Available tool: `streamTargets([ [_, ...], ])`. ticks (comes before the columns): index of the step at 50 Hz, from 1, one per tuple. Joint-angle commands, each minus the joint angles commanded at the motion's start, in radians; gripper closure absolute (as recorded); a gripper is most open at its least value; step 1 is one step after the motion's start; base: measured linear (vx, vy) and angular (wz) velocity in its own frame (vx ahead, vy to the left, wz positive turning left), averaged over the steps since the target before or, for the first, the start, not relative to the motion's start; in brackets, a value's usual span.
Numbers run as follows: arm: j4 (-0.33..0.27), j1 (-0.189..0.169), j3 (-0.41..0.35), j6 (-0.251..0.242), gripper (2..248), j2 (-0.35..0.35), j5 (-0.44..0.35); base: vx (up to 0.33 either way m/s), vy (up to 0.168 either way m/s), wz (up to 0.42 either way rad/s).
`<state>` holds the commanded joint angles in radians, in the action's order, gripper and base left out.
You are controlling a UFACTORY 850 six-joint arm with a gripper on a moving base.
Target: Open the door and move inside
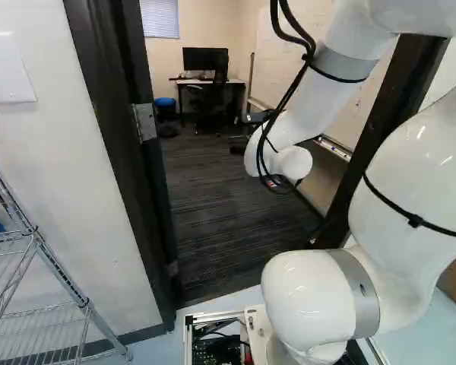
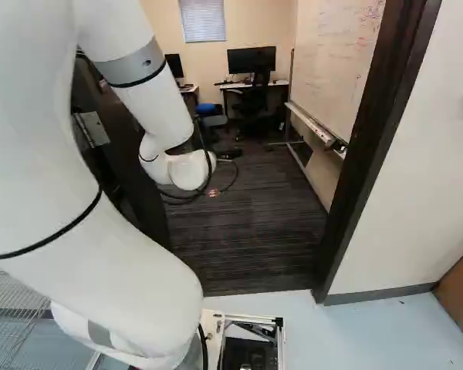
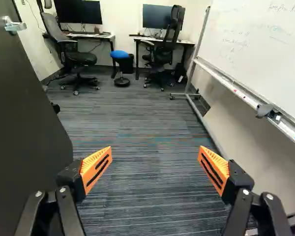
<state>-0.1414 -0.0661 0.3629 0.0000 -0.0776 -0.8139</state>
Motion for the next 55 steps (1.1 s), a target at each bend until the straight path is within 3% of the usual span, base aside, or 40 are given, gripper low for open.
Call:
streamTargets([
  [30,0.089,0.042,-0.174,0.000,3,-0.128,-0.037,0.000,0.000,0.000],
  [55,0.133,0.062,-0.259,0.000,3,-0.189,-0.055,0.000,0.000,0.000],
])
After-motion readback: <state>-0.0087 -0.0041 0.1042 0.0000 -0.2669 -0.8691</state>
